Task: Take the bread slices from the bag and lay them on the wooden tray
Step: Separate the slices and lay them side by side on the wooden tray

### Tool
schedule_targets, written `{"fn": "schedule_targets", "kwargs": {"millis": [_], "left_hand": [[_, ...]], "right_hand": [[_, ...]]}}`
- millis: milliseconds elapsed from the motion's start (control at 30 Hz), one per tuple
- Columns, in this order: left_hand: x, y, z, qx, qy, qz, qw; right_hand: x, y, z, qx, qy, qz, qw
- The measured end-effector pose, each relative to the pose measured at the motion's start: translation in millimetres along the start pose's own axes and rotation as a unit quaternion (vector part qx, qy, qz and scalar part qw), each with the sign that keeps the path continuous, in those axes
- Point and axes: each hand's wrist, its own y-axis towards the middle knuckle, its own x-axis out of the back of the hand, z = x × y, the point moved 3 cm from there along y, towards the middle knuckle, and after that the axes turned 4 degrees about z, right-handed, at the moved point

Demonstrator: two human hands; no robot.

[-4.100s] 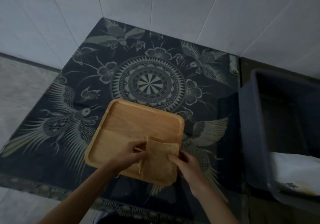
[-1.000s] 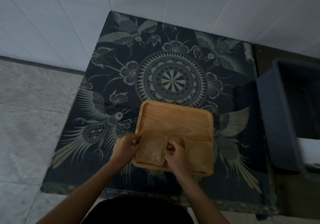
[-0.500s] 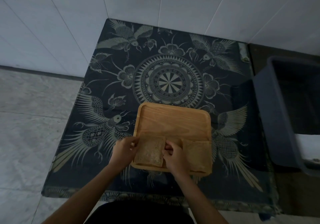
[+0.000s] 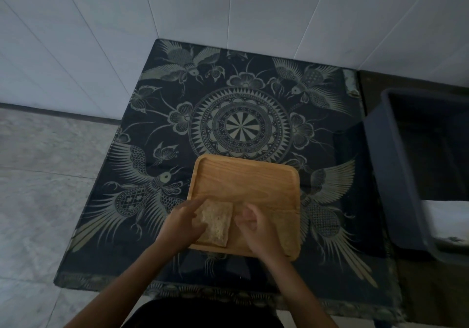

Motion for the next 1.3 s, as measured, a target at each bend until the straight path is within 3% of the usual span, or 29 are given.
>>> {"fn": "schedule_targets", "kwargs": {"millis": [200, 467, 967, 1300], "left_hand": [[-19.6, 11.0, -36.8, 0.033, -0.09, 0.055, 0.994], [-68.6, 16.8, -74.6, 0.092, -0.185, 0.118, 0.971], [-122.8, 3.0, -87.6, 0.204, -0.269, 0.06, 0.939], [-119.1, 0.6, -89.3, 0.214, -0.298, 0.056, 0.928]], "right_hand": [[54.7, -11.5, -1.2, 0.032, -0.012, -0.046, 0.998], [114.2, -24.5, -40.1, -0.004, -0.005, -0.109, 0.994], [112.8, -19.8, -84.1, -0.072, 0.048, -0.045, 0.995], [108.6, -12.1, -94.0, -0.139, 0.158, -0.043, 0.977]]}}
